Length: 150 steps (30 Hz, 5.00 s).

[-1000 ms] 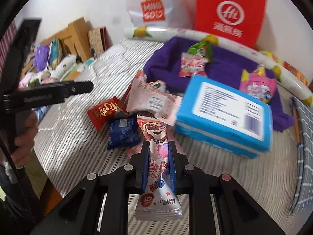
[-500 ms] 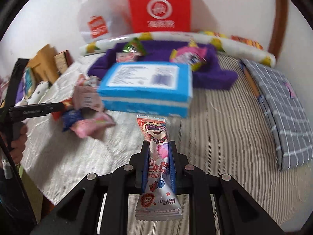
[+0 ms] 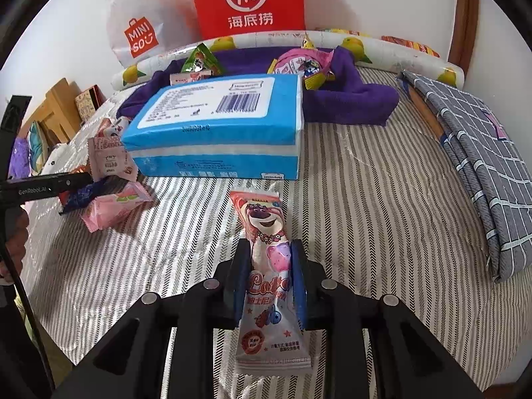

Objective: Organize snacks
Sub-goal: 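Grasp white Lotso candy stick with right tool while left tool approaches red packet, then close left tool on red snack packet while right tool lifts candy stick, then carry red packet in left tool and candy stick in right tool over towel, then open right tool to drop candy stick while left tool releases red packet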

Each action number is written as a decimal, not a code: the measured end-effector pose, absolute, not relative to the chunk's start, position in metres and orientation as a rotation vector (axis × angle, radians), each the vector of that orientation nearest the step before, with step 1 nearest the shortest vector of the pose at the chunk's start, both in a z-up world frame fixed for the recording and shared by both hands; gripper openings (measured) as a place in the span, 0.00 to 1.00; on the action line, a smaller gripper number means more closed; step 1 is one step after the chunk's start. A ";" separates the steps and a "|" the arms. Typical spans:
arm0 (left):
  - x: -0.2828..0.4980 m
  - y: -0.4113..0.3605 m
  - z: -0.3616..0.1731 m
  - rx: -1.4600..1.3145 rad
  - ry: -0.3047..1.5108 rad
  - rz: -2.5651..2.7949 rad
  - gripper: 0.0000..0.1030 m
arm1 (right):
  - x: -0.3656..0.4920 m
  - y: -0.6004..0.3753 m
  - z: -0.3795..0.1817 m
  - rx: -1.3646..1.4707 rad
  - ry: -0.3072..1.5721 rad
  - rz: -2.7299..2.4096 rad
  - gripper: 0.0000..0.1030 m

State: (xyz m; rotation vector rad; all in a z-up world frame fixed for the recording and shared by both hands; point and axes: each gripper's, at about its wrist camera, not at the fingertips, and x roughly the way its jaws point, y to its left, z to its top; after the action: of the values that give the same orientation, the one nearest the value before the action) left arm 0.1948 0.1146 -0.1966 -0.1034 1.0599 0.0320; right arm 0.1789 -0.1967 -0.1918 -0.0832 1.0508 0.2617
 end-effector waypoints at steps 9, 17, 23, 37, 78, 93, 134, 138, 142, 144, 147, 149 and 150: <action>0.194 0.116 -0.197 -0.124 1.063 0.014 0.59 | 0.179 -0.187 -0.195 -0.111 1.050 0.295 0.49; 0.183 0.128 -0.195 -0.179 1.076 -0.003 0.49 | 0.181 -0.194 -0.195 -0.088 1.044 0.277 0.49; 0.186 0.125 -0.198 -0.173 1.068 -0.005 0.49 | 0.185 -0.192 -0.196 -0.099 1.028 0.267 0.46; 0.167 0.129 -0.176 -0.198 1.018 -0.017 0.46 | 0.172 -0.192 -0.171 -0.084 0.994 0.279 0.21; 0.266 0.097 -0.047 -0.248 0.833 -0.080 0.46 | 0.318 -0.162 -0.034 -0.022 0.832 0.401 0.22; 0.356 0.079 -0.059 -0.265 0.866 -0.098 0.46 | 0.404 -0.131 -0.052 0.013 0.854 0.469 0.22; 0.416 0.111 -0.119 -0.307 0.997 0.012 0.46 | 0.455 -0.075 -0.196 -0.162 1.243 0.513 0.22; 0.418 0.108 -0.122 -0.307 1.006 0.006 0.46 | 0.453 -0.070 -0.202 -0.176 1.257 0.510 0.24; 0.419 0.106 -0.125 -0.301 1.013 0.008 0.46 | 0.453 -0.062 -0.206 -0.191 1.256 0.509 0.24; 0.419 0.105 -0.126 -0.299 1.018 0.011 0.46 | 0.452 -0.058 -0.207 -0.201 1.257 0.508 0.24; 0.420 0.105 -0.128 -0.295 1.027 0.020 0.46 | 0.451 -0.057 -0.205 -0.197 1.267 0.519 0.37; 0.421 0.105 -0.130 -0.294 1.034 0.030 0.46 | 0.450 -0.058 -0.200 -0.192 1.252 0.524 0.43; 0.421 0.106 -0.131 -0.295 1.039 0.035 0.46 | 0.449 -0.059 -0.196 -0.190 1.240 0.522 0.46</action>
State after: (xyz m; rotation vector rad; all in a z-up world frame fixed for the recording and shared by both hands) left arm 0.4214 0.1055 -0.1310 -0.2951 1.0387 0.0346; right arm 0.4494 -0.0587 -0.1955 -0.1900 1.2400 0.5224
